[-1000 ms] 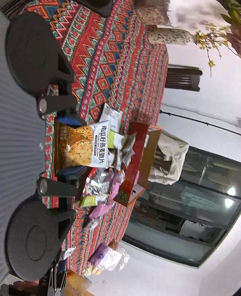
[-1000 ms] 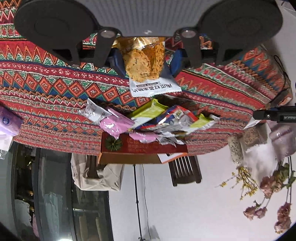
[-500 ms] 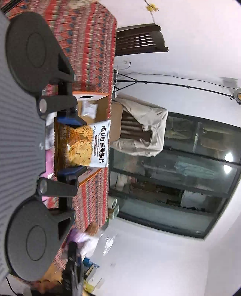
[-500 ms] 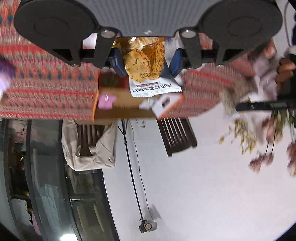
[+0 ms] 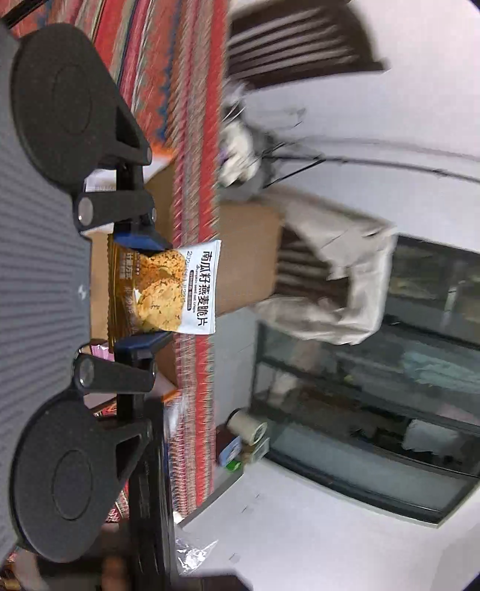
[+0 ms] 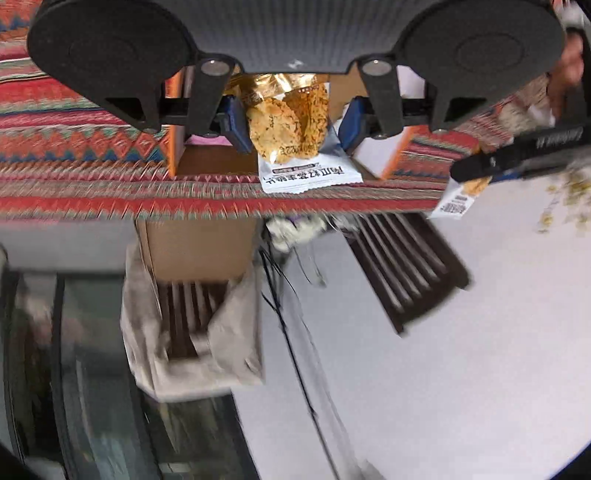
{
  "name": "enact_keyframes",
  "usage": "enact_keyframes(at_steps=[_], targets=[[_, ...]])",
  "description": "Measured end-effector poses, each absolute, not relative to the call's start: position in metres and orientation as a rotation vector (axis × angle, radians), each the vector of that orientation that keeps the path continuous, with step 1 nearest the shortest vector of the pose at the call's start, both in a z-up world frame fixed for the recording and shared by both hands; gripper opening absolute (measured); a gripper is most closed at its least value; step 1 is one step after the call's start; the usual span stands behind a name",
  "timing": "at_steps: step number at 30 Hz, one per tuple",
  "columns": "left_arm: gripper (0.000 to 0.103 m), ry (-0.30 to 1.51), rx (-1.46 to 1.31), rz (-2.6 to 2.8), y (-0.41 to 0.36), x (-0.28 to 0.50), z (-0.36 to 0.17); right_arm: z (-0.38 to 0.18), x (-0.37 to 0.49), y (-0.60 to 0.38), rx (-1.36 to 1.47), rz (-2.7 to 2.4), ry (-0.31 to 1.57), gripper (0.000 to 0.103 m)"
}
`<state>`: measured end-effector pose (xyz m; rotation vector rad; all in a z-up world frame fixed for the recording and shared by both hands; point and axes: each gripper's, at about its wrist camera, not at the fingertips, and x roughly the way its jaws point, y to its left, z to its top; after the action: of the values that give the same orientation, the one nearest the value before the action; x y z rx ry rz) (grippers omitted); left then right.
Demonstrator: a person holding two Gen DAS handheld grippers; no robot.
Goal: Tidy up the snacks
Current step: 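Lower both biscuit packets into the box beside the others and release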
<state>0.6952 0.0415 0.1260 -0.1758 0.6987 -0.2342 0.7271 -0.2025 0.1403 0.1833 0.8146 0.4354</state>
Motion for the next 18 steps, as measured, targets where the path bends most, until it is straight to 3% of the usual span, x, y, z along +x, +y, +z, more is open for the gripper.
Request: enact_keyframes(at_steps=[8, 12, 15, 18], targets=[[0.045, 0.868, -0.283, -0.179, 0.043, 0.773, 0.016, 0.004, 0.823, -0.161, 0.251, 0.335, 1.045, 0.051], [0.050, 0.908, -0.290, -0.155, 0.042, 0.786, -0.002, -0.016, 0.828, -0.150, 0.218, 0.325, 1.052, 0.051], [0.066, 0.910, -0.321, -0.151, 0.053, 0.783, 0.000, -0.020, 0.832, -0.146, 0.190, 0.301, 1.053, 0.051], [0.069, 0.876, -0.287, -0.172, 0.057, 0.771, 0.019, -0.011, 0.827, -0.152, 0.231, 0.309, 1.027, 0.059]])
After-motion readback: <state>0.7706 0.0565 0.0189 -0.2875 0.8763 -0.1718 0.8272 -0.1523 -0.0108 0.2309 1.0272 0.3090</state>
